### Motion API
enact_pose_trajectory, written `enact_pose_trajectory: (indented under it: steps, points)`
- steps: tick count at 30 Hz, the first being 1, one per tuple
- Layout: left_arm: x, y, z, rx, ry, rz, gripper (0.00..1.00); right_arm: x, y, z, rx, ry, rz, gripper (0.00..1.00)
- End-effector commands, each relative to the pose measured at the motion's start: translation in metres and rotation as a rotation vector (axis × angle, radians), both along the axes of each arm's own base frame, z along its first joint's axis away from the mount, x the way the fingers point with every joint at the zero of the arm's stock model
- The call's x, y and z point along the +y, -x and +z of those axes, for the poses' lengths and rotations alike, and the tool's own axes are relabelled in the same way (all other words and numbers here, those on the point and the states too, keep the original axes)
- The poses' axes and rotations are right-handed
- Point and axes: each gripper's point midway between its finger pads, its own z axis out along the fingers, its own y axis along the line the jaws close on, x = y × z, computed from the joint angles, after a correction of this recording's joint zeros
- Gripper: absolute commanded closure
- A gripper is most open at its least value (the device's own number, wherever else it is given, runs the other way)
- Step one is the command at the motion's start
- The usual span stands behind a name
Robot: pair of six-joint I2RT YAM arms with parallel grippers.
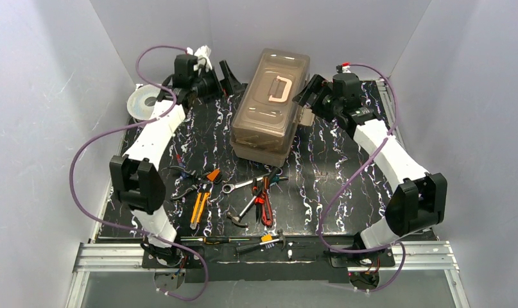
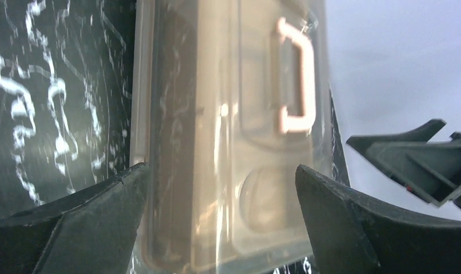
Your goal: Pack the tool kit
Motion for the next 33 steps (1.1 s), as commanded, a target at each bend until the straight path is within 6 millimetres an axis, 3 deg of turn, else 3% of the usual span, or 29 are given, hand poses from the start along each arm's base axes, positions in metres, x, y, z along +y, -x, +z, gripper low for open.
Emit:
enact_pose_trajectory:
  steps: [1, 4, 9, 14, 16, 18, 21, 24, 29, 33]
  points:
    - [-0.002, -0.028, -0.016, 0.037, -0.057, -0.003, 0.02, 0.003, -0.019, 0.024, -0.048, 0.013, 0.001, 0.00]
    - [-0.011, -0.045, -0.027, 0.056, -0.055, -0.020, 0.02, -0.005, -0.036, 0.017, -0.011, 0.068, -0.063, 0.00]
    - [-0.037, -0.063, -0.047, 0.065, -0.031, -0.079, 0.02, -0.002, -0.058, 0.006, 0.039, 0.093, -0.091, 0.00]
    - [-0.063, -0.066, -0.070, 0.110, 0.027, -0.153, 0.02, 0.017, -0.071, -0.010, 0.094, 0.081, -0.050, 0.00]
    - [-0.066, -0.064, -0.071, 0.106, 0.060, -0.162, 0.03, 0.037, -0.067, -0.008, 0.101, 0.041, 0.043, 0.00]
    - [-0.068, -0.059, -0.070, 0.097, 0.083, -0.172, 0.15, 0.058, -0.061, 0.001, 0.083, -0.022, 0.156, 0.01]
    - [-0.067, -0.053, -0.074, 0.120, 0.091, -0.171, 0.40, 0.086, -0.046, 0.031, 0.014, -0.148, 0.330, 0.08]
    - [-0.067, -0.046, -0.079, 0.135, 0.120, -0.171, 0.60, 0.099, -0.034, 0.065, -0.063, -0.244, 0.424, 0.12]
    - [-0.067, -0.038, -0.085, 0.163, 0.190, -0.195, 0.97, 0.100, -0.019, 0.105, -0.158, -0.276, 0.467, 0.14]
    - [-0.057, -0.039, -0.086, 0.202, 0.266, -0.175, 1.00, 0.081, -0.023, 0.103, -0.170, -0.199, 0.387, 0.12]
